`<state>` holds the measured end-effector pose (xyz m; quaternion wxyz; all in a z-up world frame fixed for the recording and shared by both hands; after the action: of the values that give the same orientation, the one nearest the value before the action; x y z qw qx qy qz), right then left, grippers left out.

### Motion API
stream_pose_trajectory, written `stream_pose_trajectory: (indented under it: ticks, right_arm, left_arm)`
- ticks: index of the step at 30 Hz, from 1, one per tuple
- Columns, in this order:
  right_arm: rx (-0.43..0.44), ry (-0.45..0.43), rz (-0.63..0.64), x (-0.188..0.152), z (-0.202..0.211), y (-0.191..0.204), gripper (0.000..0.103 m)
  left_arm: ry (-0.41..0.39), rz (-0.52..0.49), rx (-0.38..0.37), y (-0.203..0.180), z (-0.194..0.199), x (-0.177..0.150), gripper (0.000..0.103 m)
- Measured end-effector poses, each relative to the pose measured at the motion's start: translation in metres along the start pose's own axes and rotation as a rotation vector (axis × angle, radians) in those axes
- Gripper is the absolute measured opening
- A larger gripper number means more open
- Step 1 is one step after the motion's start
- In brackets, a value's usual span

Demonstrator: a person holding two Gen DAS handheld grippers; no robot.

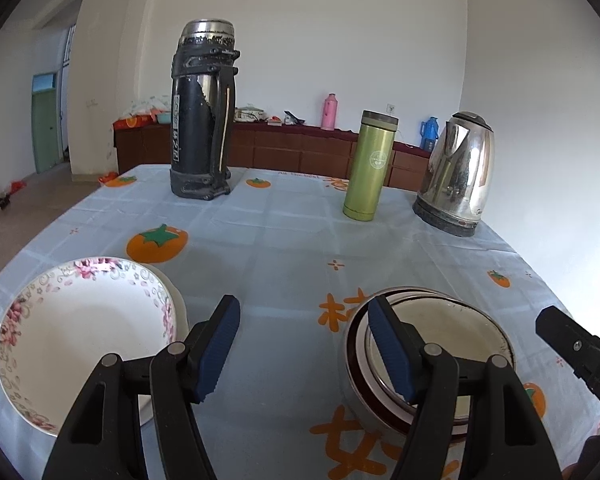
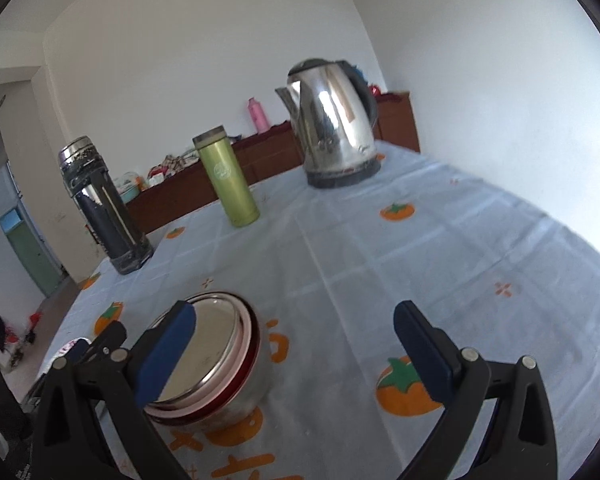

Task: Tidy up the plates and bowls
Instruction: 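Close both tools on the rim of the steel bowl holding the nested bowls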

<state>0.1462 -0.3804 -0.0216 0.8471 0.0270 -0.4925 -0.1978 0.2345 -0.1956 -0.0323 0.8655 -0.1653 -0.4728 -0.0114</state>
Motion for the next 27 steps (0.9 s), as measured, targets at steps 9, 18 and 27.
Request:
stream_pose_trajectory:
  ticks: [9,18,27]
  right_arm:
    - [0.031,0.027,-0.011,-0.005,-0.006,0.005,0.101]
    - [0.063,0.075,0.011,-0.014,-0.016,0.015,0.086]
    - [0.077,0.095,0.000,-0.019,-0.021,0.016,0.086]
  left_arm:
    - [0.065,-0.034,0.011,-0.005,-0.007,-0.010,0.069]
    - [0.082,-0.015,-0.015,-0.008,-0.007,-0.011,0.069]
    - [0.096,-0.031,-0.011,-0.010,-0.010,-0.015,0.069]
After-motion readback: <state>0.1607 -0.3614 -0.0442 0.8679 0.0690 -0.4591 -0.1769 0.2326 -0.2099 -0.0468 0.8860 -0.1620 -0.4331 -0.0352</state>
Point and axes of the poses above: each gripper's, at about its wrist camera, not at the fingertips, and z roughly against the way its jaws point, y to its left, x to its top, the point moved 8 cm from there along -z, roughly the way its jaws point, and after that the axes turned 10 degrees about z, right-handed, at the moved point
